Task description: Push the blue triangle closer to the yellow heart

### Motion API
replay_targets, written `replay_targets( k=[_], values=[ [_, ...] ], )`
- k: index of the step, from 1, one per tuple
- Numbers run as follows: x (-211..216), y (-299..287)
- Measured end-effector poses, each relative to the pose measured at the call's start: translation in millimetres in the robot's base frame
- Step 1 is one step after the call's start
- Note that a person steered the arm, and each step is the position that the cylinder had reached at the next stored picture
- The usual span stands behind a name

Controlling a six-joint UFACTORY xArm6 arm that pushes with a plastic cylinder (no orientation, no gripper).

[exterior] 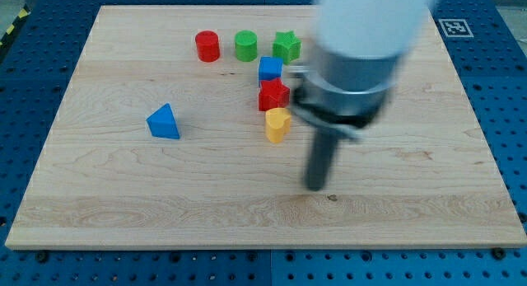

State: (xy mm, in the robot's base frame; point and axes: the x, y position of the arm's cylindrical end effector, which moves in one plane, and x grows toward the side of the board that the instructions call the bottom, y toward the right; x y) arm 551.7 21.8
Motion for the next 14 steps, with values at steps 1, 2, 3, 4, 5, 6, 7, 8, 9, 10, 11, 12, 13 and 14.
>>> replay_targets(
  k=[1,2,3,4,5,6,7,8,9,10,11,12,13,14],
  values=[
    [-6.0,-122.8],
    [-43.8,-210.8],
    [-102.0,-230.8],
    [-112.4,-231.2],
    [-109.3,-206.6],
    [-91.2,-164.2],
    [-76.9,-119.9],
    [-59.4,-110.7],
    [-49.9,-111.7],
    [-43.4,-118.9],
    [-31.6,-122.9],
    [-31.6,-104.7],
    [-31.6,-65.5],
    [-31.6,-31.7]
  ],
)
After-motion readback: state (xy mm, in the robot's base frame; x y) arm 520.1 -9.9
